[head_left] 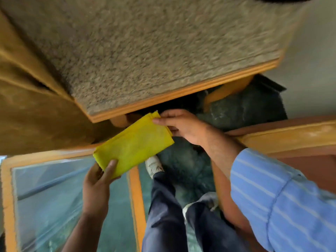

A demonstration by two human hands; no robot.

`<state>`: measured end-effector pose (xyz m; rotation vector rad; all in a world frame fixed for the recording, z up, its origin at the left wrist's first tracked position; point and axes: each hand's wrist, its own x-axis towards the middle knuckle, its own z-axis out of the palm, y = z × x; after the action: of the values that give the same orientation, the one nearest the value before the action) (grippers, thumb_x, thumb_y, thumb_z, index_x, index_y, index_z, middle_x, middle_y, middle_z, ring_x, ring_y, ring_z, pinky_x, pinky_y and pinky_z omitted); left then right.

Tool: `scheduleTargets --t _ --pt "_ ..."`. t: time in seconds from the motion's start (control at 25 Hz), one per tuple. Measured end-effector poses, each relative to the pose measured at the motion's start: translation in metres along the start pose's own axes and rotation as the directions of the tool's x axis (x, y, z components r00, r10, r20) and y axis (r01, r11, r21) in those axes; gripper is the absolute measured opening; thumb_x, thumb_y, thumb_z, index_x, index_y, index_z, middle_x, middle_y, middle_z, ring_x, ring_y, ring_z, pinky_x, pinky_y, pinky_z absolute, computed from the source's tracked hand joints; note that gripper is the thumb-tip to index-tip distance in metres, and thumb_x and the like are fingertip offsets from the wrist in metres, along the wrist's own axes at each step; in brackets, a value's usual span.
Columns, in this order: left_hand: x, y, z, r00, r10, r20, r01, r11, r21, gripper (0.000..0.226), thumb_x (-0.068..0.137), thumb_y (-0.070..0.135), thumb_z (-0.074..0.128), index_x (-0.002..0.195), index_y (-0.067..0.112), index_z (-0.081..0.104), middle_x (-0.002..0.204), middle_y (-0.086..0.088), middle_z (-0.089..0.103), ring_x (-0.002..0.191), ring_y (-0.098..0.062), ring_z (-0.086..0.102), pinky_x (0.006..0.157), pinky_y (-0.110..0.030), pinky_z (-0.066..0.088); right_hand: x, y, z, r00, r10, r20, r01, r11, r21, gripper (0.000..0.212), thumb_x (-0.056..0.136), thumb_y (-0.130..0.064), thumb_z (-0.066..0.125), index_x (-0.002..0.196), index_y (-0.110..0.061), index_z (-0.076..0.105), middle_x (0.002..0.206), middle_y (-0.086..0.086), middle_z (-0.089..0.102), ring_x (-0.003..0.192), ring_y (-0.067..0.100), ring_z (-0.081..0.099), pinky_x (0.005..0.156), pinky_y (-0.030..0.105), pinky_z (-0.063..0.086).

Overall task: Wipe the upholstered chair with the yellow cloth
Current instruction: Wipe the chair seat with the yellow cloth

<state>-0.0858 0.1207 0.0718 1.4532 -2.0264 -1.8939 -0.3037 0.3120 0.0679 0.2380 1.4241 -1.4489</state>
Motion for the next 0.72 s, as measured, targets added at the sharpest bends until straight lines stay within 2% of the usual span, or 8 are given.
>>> scheduleTargets --t 0.08,0.16,0.24,0.36,0.44,0.56,0.64,0.72 --pt "-0.022 0.032 0.045 0.995 0.014 0.099 -0.008 0.998 -0.061 0.017 0.1 0.017 0.061 0.097 0.014 0.077 0.082 0.016 0.079 0.081 -0.001 0.07 0.072 -0.017 0.06 -0.044 -0.017 -0.046 0.994 -0.051 -0.101 0.056 0.997 0.056 0.01 0.091 -0.014 0.075 0.083 -0.02 0.072 0.078 -0.003 0.075 0.068 0.008 0.068 0.065 0.023 0.054" --pt "-0.048 0.064 0.1 0.972 0.017 0.233 0.01 0.993 -0.115 0.027 0.102 0.012 0.058 0.094 0.02 0.083 0.092 0.013 0.082 0.09 -0.002 0.075 0.079 -0.019 0.061 -0.096 -0.031 -0.101 0.969 -0.13 -0.209 0.158 0.979 0.125 0.009 0.09 -0.01 0.075 0.086 -0.018 0.075 0.08 -0.001 0.077 0.077 0.015 0.07 0.08 0.032 0.052" --pt "-0.07 0.091 0.149 0.933 0.035 0.359 0.022 0.988 -0.154 0.026 0.101 0.008 0.058 0.106 0.019 0.081 0.107 0.007 0.083 0.102 -0.01 0.076 0.087 -0.023 0.062 -0.145 -0.045 -0.15 0.924 -0.211 -0.32 0.267 0.954 0.14 0.013 0.086 -0.007 0.077 0.091 -0.018 0.077 0.086 0.001 0.078 0.086 0.02 0.07 0.089 0.04 0.05" --pt "-0.1 0.118 0.219 0.867 0.133 0.48 -0.091 0.99 -0.109 0.02 0.092 0.017 0.068 0.109 0.02 0.078 0.11 -0.002 0.083 0.098 -0.017 0.076 0.082 -0.027 0.061 -0.217 -0.057 -0.218 0.79 -0.34 -0.51 0.405 0.914 0.017 0.025 0.082 -0.002 0.08 0.1 -0.018 0.076 0.085 0.0 0.08 0.08 0.014 0.075 0.08 0.029 0.058" --pt "-0.12 0.126 0.267 0.824 0.174 0.539 -0.167 0.984 -0.063 0.017 0.089 0.016 0.074 0.106 0.018 0.076 0.105 -0.004 0.082 0.094 -0.019 0.075 0.08 -0.032 0.062 -0.261 -0.051 -0.259 0.648 -0.425 -0.633 0.478 0.873 -0.097 0.029 0.079 0.002 0.082 0.099 -0.018 0.074 0.079 -0.004 0.08 0.071 0.007 0.074 0.068 0.02 0.057" --pt "-0.145 0.131 0.322 0.758 0.211 0.617 -0.292 0.956 0.031 0.019 0.089 0.008 0.078 0.1 0.021 0.069 0.092 0.005 0.08 0.085 -0.009 0.075 0.071 -0.025 0.063 -0.301 -0.024 -0.304 0.478 -0.484 -0.733 0.442 0.854 -0.275 0.033 0.076 0.004 0.084 0.094 -0.021 0.072 0.069 -0.008 0.075 0.061 -0.005 0.068 0.063 0.012 0.053" --pt "-0.154 0.128 0.342 0.74 0.214 0.637 -0.375 0.918 0.127 0.013 0.091 0.014 0.078 0.096 0.023 0.07 0.092 0.002 0.078 0.081 -0.009 0.074 0.068 -0.024 0.061 -0.309 -0.002 -0.32 0.441 -0.491 -0.752 0.361 0.863 -0.352 0.034 0.076 0.004 0.084 0.099 -0.017 0.071 0.074 -0.007 0.071 0.057 -0.012 0.063 0.062 0.008 0.049" --pt "-0.152 0.122 0.343 0.772 0.219 0.597 -0.452 0.849 0.274 0.005 0.093 0.024 0.077 0.09 0.024 0.072 0.086 -0.002 0.076 0.076 -0.013 0.07 0.068 -0.027 0.055 -0.298 0.013 -0.321 0.45 -0.524 -0.723 0.28 0.852 -0.443 0.034 0.076 -0.001 0.086 0.106 -0.013 0.074 0.077 0.0 0.071 0.058 -0.014 0.062 0.063 0.008 0.047"
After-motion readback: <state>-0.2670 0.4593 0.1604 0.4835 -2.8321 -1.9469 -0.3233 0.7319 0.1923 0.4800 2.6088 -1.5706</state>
